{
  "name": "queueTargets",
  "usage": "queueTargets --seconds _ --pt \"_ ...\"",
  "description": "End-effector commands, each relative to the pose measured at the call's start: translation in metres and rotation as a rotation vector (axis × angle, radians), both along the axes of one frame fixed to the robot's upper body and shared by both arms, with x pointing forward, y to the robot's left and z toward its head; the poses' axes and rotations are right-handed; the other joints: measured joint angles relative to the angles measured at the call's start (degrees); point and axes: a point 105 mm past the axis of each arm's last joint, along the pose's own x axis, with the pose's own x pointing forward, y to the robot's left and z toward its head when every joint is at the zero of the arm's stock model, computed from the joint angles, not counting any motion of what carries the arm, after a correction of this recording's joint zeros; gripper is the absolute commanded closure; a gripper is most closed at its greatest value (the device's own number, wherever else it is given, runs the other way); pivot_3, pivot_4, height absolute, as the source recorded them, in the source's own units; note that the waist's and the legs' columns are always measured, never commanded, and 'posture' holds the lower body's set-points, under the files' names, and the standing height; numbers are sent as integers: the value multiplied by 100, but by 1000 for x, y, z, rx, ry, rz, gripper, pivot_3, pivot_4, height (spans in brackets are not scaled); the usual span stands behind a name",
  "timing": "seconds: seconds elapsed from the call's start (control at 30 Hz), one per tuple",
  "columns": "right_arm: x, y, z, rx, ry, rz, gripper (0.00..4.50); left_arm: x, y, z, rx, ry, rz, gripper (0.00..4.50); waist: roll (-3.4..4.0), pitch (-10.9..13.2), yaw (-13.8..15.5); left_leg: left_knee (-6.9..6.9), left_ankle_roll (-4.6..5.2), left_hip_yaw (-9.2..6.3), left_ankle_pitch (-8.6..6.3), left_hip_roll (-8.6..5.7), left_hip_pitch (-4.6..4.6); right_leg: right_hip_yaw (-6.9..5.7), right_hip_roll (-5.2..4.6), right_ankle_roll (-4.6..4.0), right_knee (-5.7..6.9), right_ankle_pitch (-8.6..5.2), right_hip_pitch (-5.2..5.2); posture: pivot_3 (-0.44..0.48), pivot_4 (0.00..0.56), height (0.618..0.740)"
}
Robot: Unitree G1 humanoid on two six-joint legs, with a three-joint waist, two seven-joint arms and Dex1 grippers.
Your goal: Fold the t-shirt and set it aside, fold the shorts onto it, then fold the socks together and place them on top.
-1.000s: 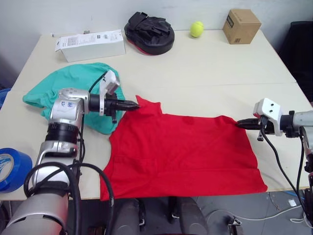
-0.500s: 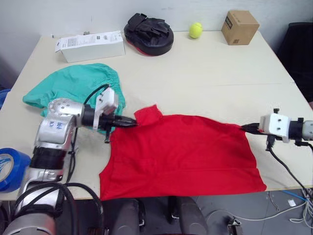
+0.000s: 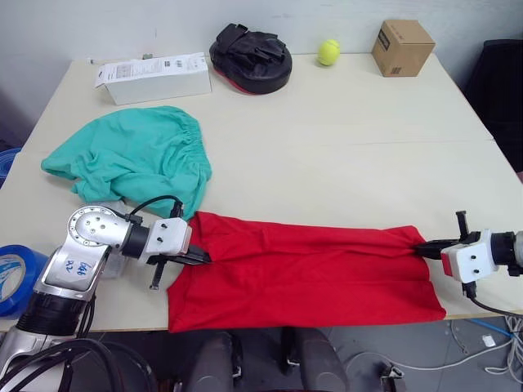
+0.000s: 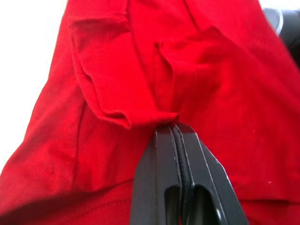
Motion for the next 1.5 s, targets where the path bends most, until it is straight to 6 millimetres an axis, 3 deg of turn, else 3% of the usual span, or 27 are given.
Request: queueTargets --seconds 0.03,0.2,0.5,0.83,0.9,1.03,1.2,1.33,1.43,1.5 --pt "3 -5 9 16 -16 -40 4479 4 4 2 -12 -18 48 4500 0 0 0 0 0 0 0 0 1 0 0 0 0 0 1 0 150 740" --pt "23 -1 24 137 -45 -145 4479 12 3 10 -94 25 133 4500 0 0 1 3 0 -1 0 1 0 0 -1 0 4 0 2 0 150 740" --pt "3 0 39 218 205 -196 4479 7 9 31 -120 79 135 4500 0 0 16 5 2 -10 -1 1 -3 -5 -3 -1 2 0 4 0 150 740" --pt "1 0 13 104 174 -171 4479 6 3 11 -81 46 139 4500 1 0 17 5 1 -10 -1 0 -1 -7 -3 -3 2 -2 5 0 150 740" --pt "2 0 13 112 180 -178 4092 8 3 10 -88 43 160 4500 0 0 23 7 1 -10 -1 0 -2 -7 -3 -3 3 -1 5 0 150 740" --pt "-3 -3 17 119 207 -182 2989 3 6 11 -102 54 173 3684 1 0 13 7 1 -10 -1 0 -2 -7 -3 -3 3 -1 5 0 150 740" --pt "-12 -8 40 197 308 -245 1314 -18 14 31 -208 195 242 2193 1 0 10 5 1 -13 -1 3 -2 -6 -3 -3 4 -2 4 0 150 740" --pt "-16 18 77 437 457 -296 3 -18 22 50 -361 319 423 934 4 -1 9 6 1 -23 -1 4 -1 -5 -6 -4 5 -2 8 0 150 740" --pt "-22 51 92 567 556 -257 0 -13 25 48 -439 453 554 6 2 -2 14 6 1 -40 -1 5 1 -10 -6 -5 4 -3 17 0 150 740" --pt "-25 70 98 622 590 -230 0 -9 24 44 -471 517 611 6 2 -2 18 6 0 -46 -1 4 0 -15 -6 -5 0 -3 20 0 150 740"
